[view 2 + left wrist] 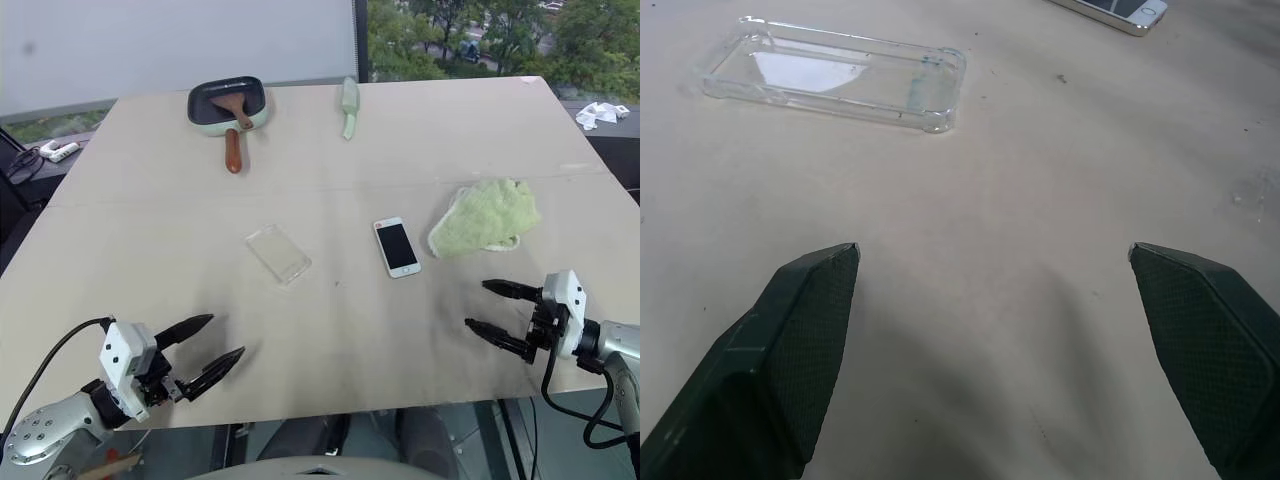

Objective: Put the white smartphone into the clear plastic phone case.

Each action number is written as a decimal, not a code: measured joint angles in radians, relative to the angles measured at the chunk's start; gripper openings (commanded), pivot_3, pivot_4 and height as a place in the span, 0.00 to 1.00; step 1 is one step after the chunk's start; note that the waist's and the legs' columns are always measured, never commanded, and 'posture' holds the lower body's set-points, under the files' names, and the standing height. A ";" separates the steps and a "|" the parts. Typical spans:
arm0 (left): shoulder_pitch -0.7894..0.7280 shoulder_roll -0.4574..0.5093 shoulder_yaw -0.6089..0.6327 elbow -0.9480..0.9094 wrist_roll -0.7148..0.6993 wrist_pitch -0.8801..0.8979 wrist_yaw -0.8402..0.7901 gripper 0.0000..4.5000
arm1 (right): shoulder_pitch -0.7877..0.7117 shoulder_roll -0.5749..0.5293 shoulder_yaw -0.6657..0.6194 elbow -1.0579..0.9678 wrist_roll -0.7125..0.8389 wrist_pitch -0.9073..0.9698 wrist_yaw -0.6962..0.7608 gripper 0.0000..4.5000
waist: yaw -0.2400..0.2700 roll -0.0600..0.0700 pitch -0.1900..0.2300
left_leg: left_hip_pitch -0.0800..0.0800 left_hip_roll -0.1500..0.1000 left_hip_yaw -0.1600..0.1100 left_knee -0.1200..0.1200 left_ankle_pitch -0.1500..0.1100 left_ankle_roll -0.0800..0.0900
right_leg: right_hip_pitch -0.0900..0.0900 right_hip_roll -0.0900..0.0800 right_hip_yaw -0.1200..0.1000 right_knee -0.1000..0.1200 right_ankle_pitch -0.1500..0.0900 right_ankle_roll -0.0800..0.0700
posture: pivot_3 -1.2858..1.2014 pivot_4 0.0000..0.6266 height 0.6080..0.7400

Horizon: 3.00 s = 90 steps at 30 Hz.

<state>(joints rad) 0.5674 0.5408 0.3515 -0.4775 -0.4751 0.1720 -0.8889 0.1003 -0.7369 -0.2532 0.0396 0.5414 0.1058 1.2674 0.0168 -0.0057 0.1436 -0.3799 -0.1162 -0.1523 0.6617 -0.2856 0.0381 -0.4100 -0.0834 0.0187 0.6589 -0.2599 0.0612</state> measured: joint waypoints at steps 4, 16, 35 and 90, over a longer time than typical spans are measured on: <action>0.000 0.017 0.000 0.000 -0.023 0.001 -0.031 0.99 | 0.001 0.001 0.000 0.000 0.001 -0.002 0.003 1.00 | 0.000 0.000 0.000 | 0.000 0.000 0.000 0.000 0.000 0.000 | 0.000 0.000 0.000 0.000 0.000 0.000 | 0.52 0.24 1.00; -0.018 0.084 0.006 0.015 -0.097 0.099 -0.055 0.99 | 0.007 0.015 0.000 -0.005 0.009 -0.004 0.012 1.00 | -0.001 0.000 0.000 | 0.000 0.000 0.000 0.000 0.000 0.000 | 0.000 0.000 0.000 0.000 0.000 0.000 | 0.52 0.24 1.00; -0.641 0.300 -0.202 0.515 0.049 -0.041 -0.367 0.99 | -0.033 0.086 0.089 -0.381 0.138 0.130 -0.074 1.00 | -0.002 0.001 0.000 | 0.000 -0.001 -0.002 0.001 0.000 0.000 | -0.001 0.000 -0.002 0.002 0.000 0.000 | 0.52 0.24 1.00; -1.070 0.227 -0.576 0.759 0.156 0.077 -0.507 0.01 | -0.033 0.078 0.118 -0.365 0.030 0.021 -0.137 1.00 | -0.027 -0.003 0.000 | -0.002 -0.002 -0.004 0.008 0.000 0.000 | -0.002 0.002 -0.001 0.007 0.001 0.002 | 0.52 0.24 1.00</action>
<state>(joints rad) -0.5030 0.7677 -0.2247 0.2812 -0.3192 0.2487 -1.3962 0.0669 -0.6589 -0.1352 -0.3255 0.5710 0.1264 1.1302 -0.0106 -0.0085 0.1436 -0.3822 -0.1178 -0.1561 0.6702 -0.2851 0.0381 -0.4118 -0.0814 0.0174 0.6656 -0.2586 0.0631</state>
